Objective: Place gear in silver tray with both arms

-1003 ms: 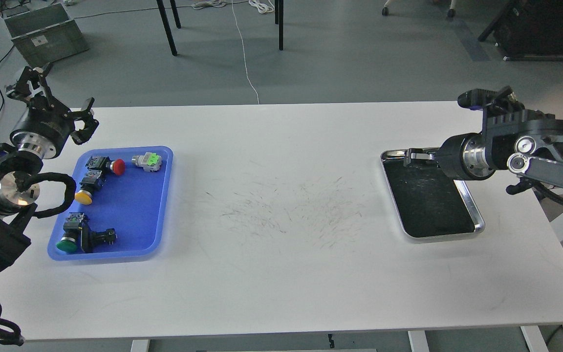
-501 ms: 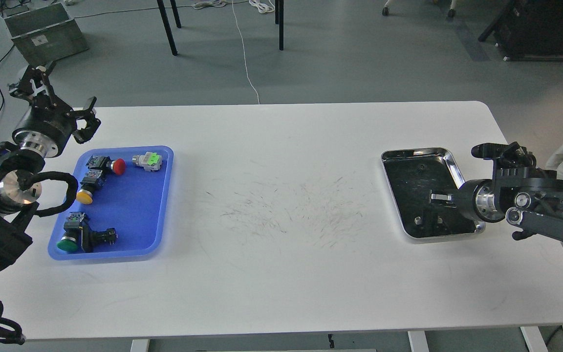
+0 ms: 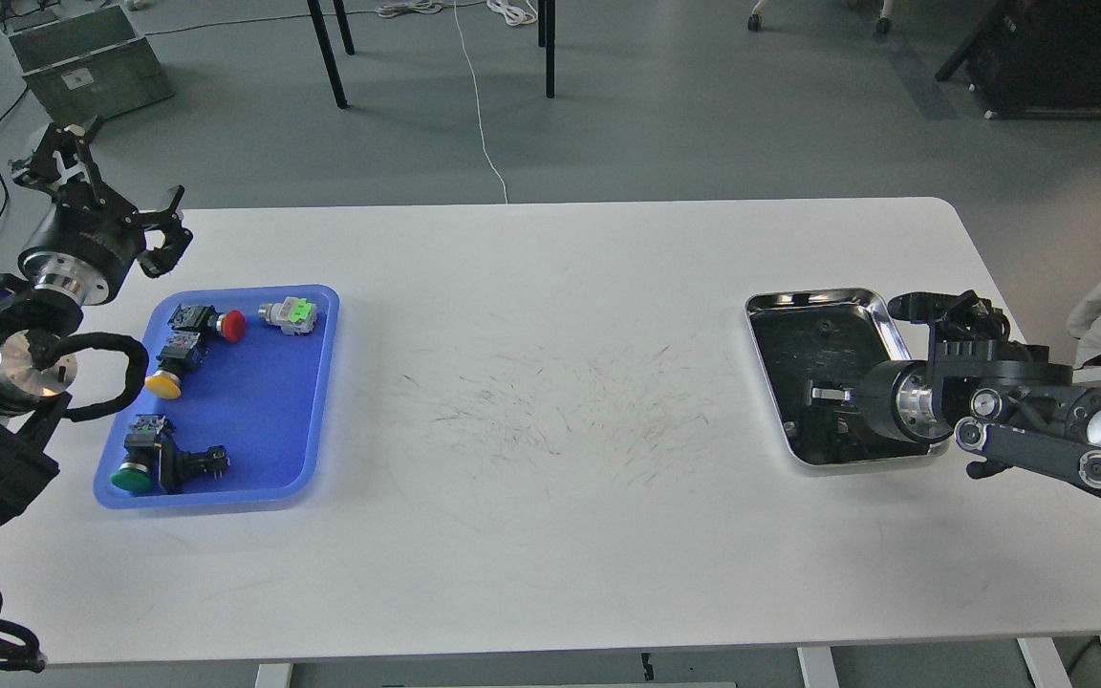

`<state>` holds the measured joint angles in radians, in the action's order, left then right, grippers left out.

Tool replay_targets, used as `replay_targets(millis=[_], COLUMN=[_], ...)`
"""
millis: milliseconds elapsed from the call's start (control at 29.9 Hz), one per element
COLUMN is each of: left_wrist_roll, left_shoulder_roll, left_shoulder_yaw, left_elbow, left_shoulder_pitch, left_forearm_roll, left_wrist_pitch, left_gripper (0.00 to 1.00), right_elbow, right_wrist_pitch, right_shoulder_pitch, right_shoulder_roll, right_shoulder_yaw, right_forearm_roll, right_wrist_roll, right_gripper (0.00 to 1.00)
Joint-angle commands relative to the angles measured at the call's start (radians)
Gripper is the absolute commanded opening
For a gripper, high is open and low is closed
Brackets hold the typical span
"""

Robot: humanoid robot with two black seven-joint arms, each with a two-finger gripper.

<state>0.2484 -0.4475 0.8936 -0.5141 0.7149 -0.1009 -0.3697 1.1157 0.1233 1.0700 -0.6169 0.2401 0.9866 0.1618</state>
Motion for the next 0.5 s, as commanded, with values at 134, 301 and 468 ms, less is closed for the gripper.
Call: replay_targets(millis=[134,301,468], left_wrist_roll=[-0.001,-0.001,-0.001], left_shoulder_roll=[0.000,0.000,0.003], left_shoulder_yaw=[-0.001,-0.004,-0.005], left_elbow=[0.000,0.000,0.000], left_shoulder_pitch=[-0.002,0.005,0.020], left_forearm_roll=[-0.008,-0.043,-0.045], left_wrist_pitch=[0.002,0.017,0.043], left_gripper=[0.98,0.98,0.98], right_elbow=[0.061,0.052,-0.002], right_wrist_pitch=[0.009,0.019,0.030], right_shoulder_pitch=[0.002,-0.013,-0.030], right_shoulder_roll=[-0.084,-0.115,-0.089], right_shoulder_yaw=[-0.119,-0.368,-0.583], right_forearm_roll=[-0.006,-0.049,-0.348], right_wrist_roll=[-0.001,-0.014,-0.038], right_gripper=[0.92,0.94,0.93])
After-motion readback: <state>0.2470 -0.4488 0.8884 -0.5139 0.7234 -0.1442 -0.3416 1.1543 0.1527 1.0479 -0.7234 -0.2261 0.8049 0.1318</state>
